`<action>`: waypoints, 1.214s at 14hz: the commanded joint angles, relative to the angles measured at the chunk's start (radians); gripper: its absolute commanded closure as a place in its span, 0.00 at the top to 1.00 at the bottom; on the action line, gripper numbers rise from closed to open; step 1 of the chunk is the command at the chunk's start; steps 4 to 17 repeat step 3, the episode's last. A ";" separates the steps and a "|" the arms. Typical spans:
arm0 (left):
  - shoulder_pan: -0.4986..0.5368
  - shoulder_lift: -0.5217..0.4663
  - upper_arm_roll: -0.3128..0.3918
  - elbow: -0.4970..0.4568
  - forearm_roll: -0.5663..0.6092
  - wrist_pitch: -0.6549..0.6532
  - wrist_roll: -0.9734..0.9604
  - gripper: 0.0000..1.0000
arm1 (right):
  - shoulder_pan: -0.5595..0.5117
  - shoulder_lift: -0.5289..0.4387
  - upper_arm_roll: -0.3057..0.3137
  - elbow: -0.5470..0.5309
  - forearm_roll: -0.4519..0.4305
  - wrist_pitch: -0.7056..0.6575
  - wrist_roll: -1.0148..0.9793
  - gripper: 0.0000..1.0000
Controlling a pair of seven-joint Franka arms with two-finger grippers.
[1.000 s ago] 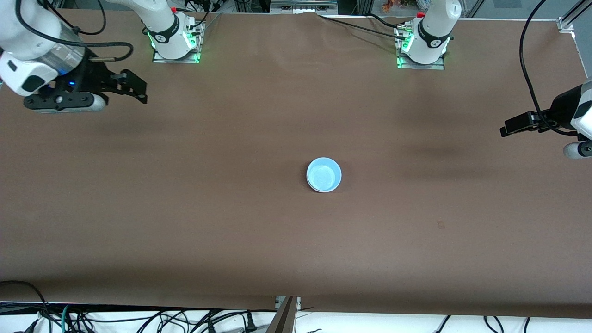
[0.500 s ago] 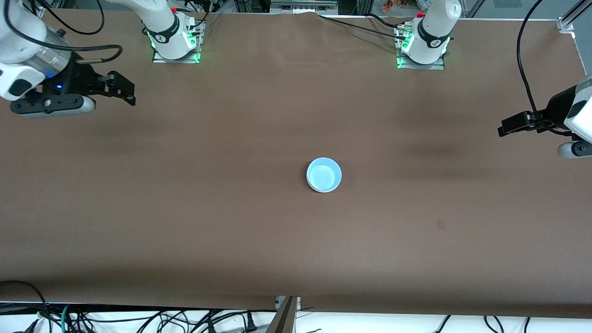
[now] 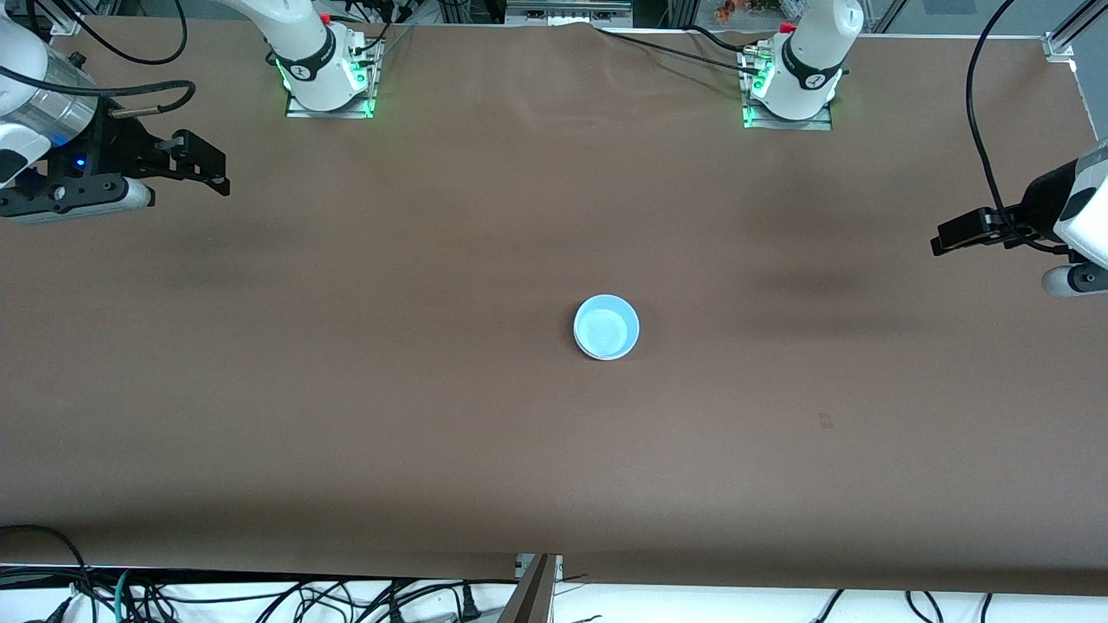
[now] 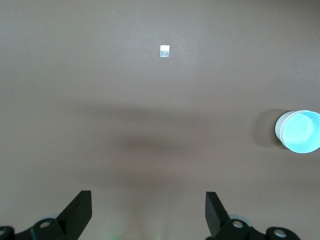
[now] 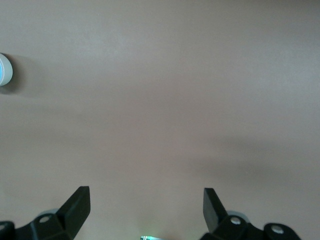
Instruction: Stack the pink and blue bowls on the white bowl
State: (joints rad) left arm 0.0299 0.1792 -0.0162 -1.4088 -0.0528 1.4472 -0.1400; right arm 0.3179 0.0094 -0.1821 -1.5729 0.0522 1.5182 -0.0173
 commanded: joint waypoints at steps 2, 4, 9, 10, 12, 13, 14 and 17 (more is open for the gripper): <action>-0.005 0.011 0.004 0.030 0.018 -0.022 0.017 1.00 | -0.126 0.009 0.109 0.043 -0.015 -0.021 -0.039 1.00; -0.005 0.011 0.004 0.030 0.018 -0.022 0.017 1.00 | -0.122 0.018 0.110 0.063 -0.023 -0.029 -0.041 1.00; -0.005 0.011 0.004 0.030 0.018 -0.022 0.017 1.00 | -0.122 0.018 0.110 0.063 -0.023 -0.029 -0.041 1.00; -0.005 0.011 0.004 0.030 0.018 -0.022 0.017 1.00 | -0.122 0.018 0.110 0.063 -0.023 -0.029 -0.041 1.00; -0.005 0.011 0.004 0.030 0.018 -0.022 0.017 1.00 | -0.122 0.018 0.110 0.063 -0.023 -0.029 -0.041 1.00; -0.005 0.011 0.004 0.030 0.018 -0.022 0.017 1.00 | -0.122 0.018 0.110 0.063 -0.023 -0.029 -0.041 1.00; -0.005 0.011 0.004 0.030 0.018 -0.022 0.017 1.00 | -0.122 0.018 0.110 0.063 -0.023 -0.029 -0.041 1.00; -0.005 0.011 0.004 0.030 0.018 -0.022 0.017 1.00 | -0.122 0.018 0.110 0.063 -0.023 -0.029 -0.041 1.00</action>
